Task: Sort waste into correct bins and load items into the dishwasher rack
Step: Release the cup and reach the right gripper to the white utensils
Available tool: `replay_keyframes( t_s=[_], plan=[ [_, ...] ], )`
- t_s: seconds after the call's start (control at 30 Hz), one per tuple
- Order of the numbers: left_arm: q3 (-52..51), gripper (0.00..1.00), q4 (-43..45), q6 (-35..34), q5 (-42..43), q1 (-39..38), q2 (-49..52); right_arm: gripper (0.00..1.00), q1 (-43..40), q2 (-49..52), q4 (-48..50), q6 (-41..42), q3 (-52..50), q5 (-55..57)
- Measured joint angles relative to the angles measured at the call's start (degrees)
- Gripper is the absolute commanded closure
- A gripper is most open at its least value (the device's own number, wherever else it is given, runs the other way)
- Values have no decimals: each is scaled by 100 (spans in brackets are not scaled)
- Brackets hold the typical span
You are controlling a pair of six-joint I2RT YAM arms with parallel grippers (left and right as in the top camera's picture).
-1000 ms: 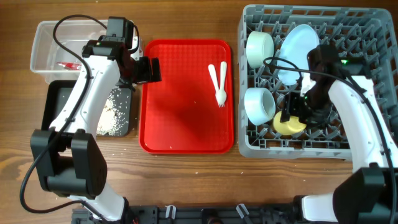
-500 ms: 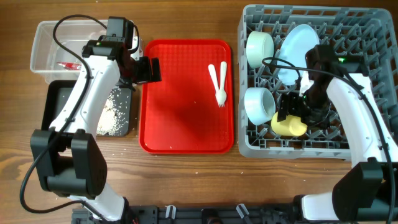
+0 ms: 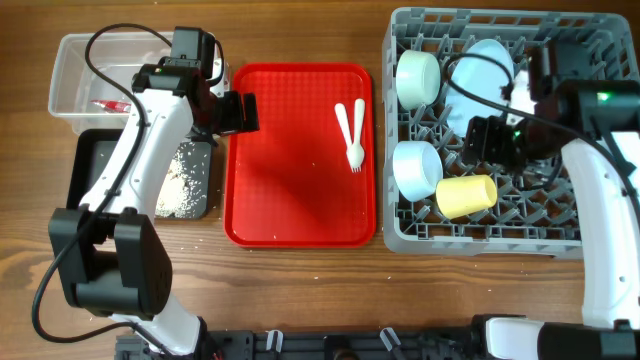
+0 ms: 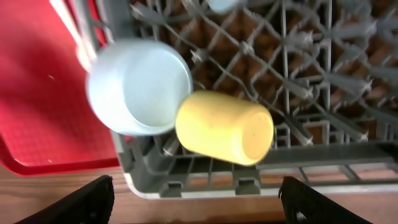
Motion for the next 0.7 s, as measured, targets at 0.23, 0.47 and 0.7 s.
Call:
replay_keyframes(
  t_s=[0.23, 0.47, 0.7],
  plan=[
    [0, 0, -20, -9, 0, 0, 0, 16, 208, 0, 520, -118, 136, -363],
    [0, 0, 11, -275, -17, 15, -2, 25, 1268, 0, 1801, -105, 140, -546],
    [0, 0, -166, -645, 146, 750, -2, 26, 2199, 256, 2846, 348, 227, -411]
  ],
)
